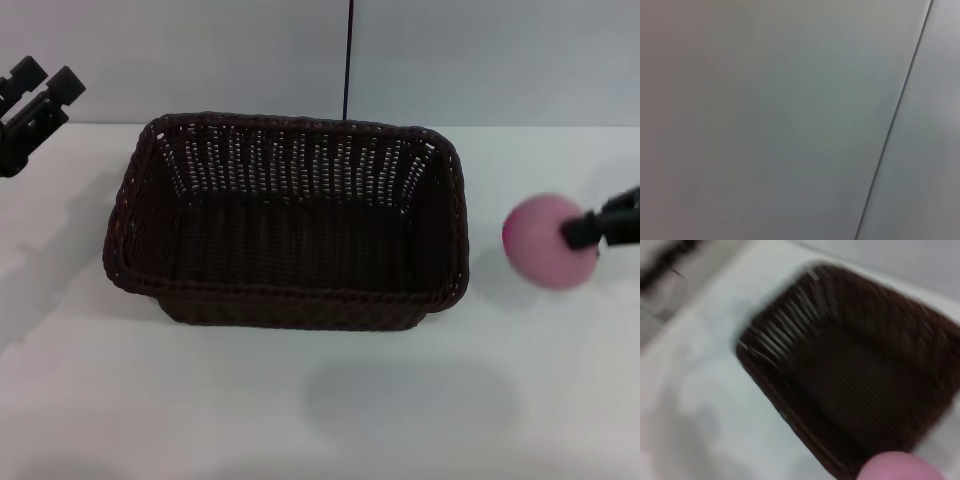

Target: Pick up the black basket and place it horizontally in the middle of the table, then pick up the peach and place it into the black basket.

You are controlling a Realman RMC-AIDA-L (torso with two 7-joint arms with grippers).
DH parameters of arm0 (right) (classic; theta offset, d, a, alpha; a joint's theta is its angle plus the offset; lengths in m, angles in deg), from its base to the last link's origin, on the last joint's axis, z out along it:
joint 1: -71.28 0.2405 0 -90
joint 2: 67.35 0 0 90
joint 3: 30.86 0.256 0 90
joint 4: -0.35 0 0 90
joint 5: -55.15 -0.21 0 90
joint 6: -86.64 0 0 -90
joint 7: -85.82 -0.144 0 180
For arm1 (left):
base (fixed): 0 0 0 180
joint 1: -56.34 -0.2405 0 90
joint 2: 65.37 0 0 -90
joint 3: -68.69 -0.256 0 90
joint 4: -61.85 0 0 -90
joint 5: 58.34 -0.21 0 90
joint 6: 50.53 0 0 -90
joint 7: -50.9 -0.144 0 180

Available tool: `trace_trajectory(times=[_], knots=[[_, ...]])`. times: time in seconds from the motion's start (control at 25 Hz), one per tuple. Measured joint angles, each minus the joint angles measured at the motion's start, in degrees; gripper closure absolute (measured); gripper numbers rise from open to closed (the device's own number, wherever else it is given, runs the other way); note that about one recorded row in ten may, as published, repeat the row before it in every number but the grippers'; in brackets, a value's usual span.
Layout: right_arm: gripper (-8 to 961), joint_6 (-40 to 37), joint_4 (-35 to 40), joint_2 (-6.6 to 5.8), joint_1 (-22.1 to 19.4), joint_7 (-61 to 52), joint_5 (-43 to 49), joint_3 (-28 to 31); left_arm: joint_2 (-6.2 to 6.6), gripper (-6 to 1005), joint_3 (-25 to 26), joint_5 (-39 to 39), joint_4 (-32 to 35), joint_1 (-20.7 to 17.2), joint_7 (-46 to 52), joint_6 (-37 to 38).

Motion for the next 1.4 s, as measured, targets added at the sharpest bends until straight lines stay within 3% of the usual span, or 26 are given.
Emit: trace_trajectory(times=[0.2, 0.6, 0.8, 1.12, 1.24, 1.4], knots=[[896, 2.25, -1.12, -1.18, 0.72, 1.56, -8.26, 2.94, 0.0, 287, 0.51, -0.13, 0.0, 0.21, -0.02, 0.28], [875, 19.91, -29.58, -2.46, 7.35, 19.72, -11.55, 1.76, 0.0, 287, 0.63, -0.15, 0.04, 0.1, -0.03, 0.32], [865, 24.68, -34.52, -2.27, 9.35, 23.35, -11.54, 0.62, 0.0, 287, 1.13, -0.17, 0.04, -0.45, -0.03, 0.32], [563, 25.81, -29.58, -0.46, 6.91, 25.55, -14.93, -0.6, 0.0, 287, 2.1, -0.19, -0.8, -1.18, -1.23, 0.32], [462, 25.79, -26.14, 0.46, 2.81, 28.21, -20.1, -0.55, -0.07, 287, 2.48, 0.0, -1.62, -1.89, -4.07, 0.36], [288, 28.01, -24.09, 1.81, -5.94, 36.72, -31.17, -0.65, -0.24, 287, 5.11, 0.25, -5.32, -2.38, -8.4, 1.36]])
